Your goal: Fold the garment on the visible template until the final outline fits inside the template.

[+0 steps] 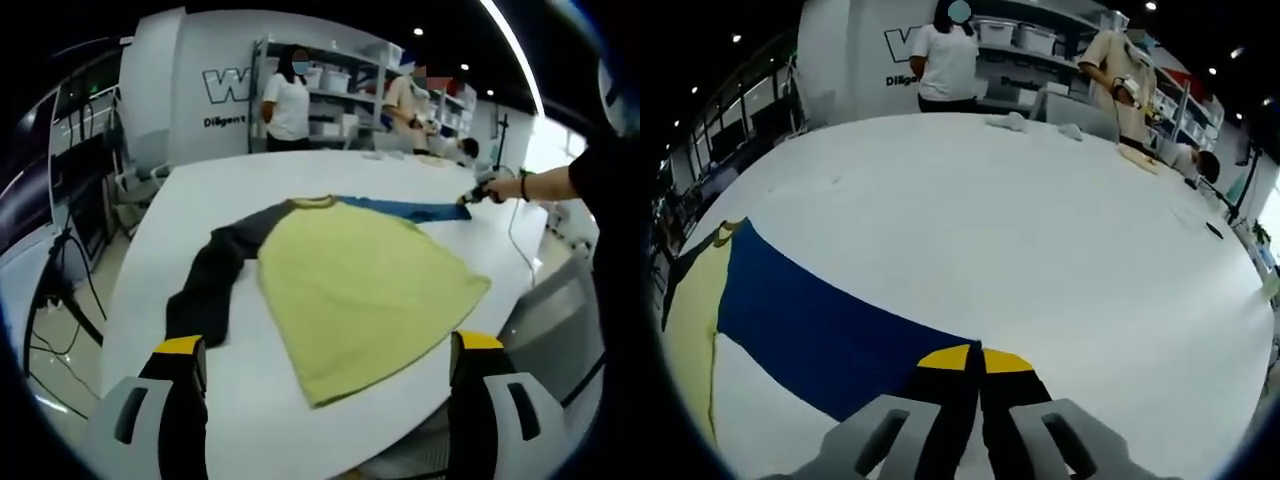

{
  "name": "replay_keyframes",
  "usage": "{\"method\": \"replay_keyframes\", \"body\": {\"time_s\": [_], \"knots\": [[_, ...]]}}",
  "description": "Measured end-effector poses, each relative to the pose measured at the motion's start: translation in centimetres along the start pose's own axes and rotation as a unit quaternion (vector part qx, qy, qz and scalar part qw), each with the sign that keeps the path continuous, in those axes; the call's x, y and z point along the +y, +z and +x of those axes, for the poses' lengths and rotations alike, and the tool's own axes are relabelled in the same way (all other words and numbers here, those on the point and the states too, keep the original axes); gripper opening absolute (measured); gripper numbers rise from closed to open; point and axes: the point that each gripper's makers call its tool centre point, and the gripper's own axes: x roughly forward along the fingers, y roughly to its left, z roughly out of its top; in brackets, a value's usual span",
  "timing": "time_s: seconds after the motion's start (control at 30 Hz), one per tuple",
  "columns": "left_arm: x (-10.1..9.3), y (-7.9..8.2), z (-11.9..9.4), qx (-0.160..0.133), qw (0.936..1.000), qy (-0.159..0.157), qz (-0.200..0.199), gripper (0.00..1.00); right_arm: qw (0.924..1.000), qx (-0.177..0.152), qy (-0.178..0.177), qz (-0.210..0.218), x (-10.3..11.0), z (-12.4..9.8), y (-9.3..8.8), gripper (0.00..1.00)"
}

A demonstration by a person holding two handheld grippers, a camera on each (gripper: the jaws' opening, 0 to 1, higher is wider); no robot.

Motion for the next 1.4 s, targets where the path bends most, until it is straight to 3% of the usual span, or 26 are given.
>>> {"method": "replay_keyframes", "body": {"time_s": [0.2,0.37,0.57,0.8,1.0,1.07,1.23,1.4], "knots": [[-0.2,0.1,0.1,0.001,1.0,-0.001,0.002,0.99,0.9998,0.003,-0.002,0.02,-0.4,0.4,-0.8,0.0],[-0.2,0.0,0.2,0.007,1.0,-0.001,0.004,0.99,1.0,-0.001,-0.004,0.005,-0.6,1.1,-0.6,0.0],[-0.1,0.2,0.2,0.005,1.0,0.002,0.001,0.99,0.9994,-0.006,-0.006,0.033,-1.5,1.6,-0.4,0.0],[-0.3,0.2,0.2,0.008,1.0,0.001,0.004,0.99,0.9968,-0.021,0.002,0.077,-1.5,1.2,-0.2,0.18],[-0.4,0.5,0.0,0.003,1.0,-0.002,0.004,0.99,0.9962,-0.03,0.013,0.08,-0.8,-0.2,-0.2,0.35],[-0.6,0.5,0.0,0.002,1.0,-0.004,0.005,0.99,0.9963,-0.026,0.015,0.081,-1.2,0.1,-0.2,0.37],[-0.9,0.5,-0.1,0.0,0.9999,-0.009,0.004,0.99,0.9951,-0.014,0.023,0.095,0.1,-1.5,-1.5,0.45],[-1.0,0.8,-0.4,-0.007,0.9999,-0.009,0.008,0.99,0.995,-0.005,0.024,0.097,0.4,-1.8,-2.5,0.42]]}}
